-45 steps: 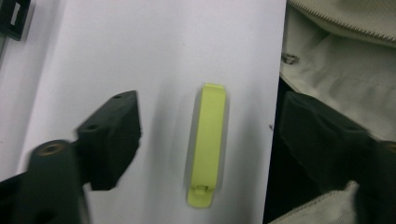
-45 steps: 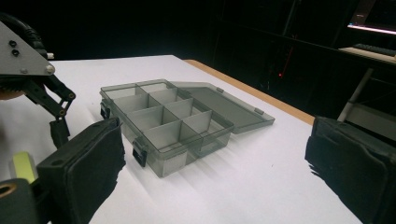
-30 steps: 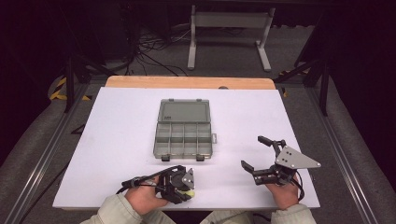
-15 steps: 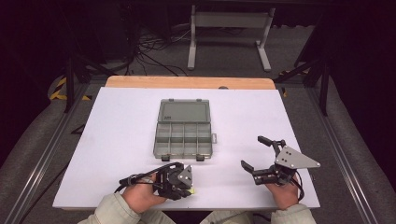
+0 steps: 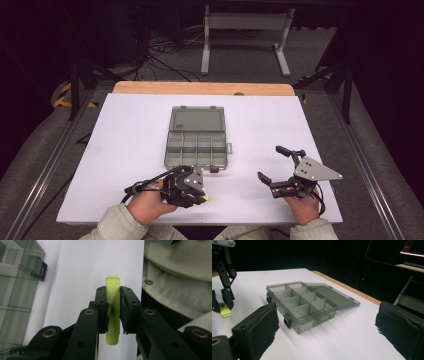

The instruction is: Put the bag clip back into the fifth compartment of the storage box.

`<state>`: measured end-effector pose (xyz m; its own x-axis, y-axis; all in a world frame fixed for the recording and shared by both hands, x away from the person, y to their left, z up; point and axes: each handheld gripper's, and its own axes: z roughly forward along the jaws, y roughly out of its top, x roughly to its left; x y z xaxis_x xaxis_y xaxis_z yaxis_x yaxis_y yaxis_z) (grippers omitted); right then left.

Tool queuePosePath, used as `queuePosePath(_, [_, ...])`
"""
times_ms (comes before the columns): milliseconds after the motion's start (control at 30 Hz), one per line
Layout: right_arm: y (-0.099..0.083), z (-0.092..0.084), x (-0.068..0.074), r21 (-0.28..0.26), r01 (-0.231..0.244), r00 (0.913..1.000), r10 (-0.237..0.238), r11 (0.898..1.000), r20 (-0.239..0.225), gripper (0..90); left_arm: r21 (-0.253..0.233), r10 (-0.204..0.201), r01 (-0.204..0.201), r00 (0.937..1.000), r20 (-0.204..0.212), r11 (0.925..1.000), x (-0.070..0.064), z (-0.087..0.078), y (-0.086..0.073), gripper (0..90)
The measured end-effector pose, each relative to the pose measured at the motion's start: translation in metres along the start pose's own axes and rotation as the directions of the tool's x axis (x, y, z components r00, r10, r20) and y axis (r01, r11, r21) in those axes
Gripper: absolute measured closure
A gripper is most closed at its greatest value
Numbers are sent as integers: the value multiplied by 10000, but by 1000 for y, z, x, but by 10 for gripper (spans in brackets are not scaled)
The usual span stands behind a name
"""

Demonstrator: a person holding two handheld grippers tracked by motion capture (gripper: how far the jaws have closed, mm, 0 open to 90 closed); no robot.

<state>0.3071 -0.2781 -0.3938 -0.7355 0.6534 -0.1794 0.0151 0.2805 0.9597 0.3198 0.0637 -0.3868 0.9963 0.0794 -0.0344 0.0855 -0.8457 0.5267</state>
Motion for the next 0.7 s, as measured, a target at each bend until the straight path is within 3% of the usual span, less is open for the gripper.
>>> queuePosePath(700, [-1, 2, 0, 77, -36, 10000, 36, 10000, -12, 45, -1199, -392, 355, 9988, -288, 9922, 14, -39, 11, 778])
